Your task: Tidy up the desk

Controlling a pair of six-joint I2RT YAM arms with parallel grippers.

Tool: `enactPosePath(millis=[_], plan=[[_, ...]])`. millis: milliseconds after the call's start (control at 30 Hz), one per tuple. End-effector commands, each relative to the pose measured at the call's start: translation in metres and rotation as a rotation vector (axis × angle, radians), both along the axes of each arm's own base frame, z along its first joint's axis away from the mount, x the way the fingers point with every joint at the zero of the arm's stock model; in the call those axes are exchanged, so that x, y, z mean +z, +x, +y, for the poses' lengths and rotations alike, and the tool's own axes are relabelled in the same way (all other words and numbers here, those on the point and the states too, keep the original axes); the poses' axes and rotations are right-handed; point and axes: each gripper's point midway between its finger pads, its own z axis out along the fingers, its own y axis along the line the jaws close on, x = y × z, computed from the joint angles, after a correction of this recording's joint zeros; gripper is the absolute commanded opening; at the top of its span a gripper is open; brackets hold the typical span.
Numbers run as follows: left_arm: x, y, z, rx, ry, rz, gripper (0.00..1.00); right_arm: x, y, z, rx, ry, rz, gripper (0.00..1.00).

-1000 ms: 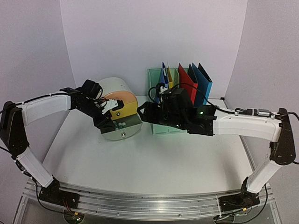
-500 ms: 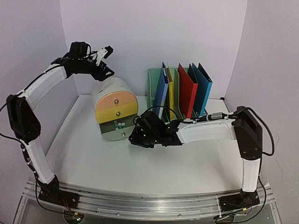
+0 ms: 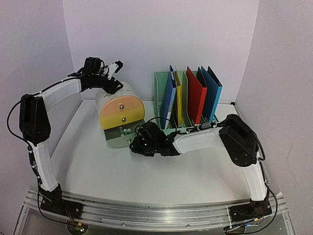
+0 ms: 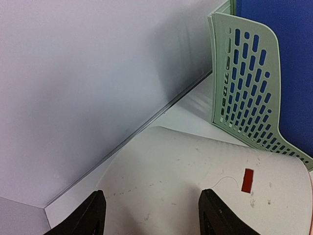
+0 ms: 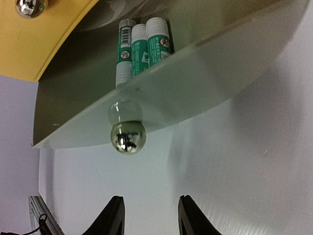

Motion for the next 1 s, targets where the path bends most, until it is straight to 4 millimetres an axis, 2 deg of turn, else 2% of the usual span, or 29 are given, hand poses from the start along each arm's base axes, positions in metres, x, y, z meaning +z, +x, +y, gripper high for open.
enactPosePath(millis=[0,300,467,700,967], plan=[[-0.019,-0.016,0.008,0.004,0.039,0.055,0.63,0.018,0.027,0.022,0.003,0.084,-0.089,0.39],[-0.032,-0.026,0.006,-0.04,0.059,0.077,0.63,0.026,0.069,0.044,-0.029,0.135,-0.191,0.37],[-0.034,-0.032,0.005,-0.053,0.049,0.093,0.63,0.036,0.088,0.052,-0.076,0.167,-0.251,0.36],[-0.035,-0.036,0.004,-0.064,0.047,0.107,0.63,0.036,0.118,0.058,-0.166,0.221,-0.302,0.36],[-0.036,-0.038,0.003,-0.072,0.041,0.116,0.63,0.051,0.132,0.059,-0.228,0.292,-0.368,0.35]])
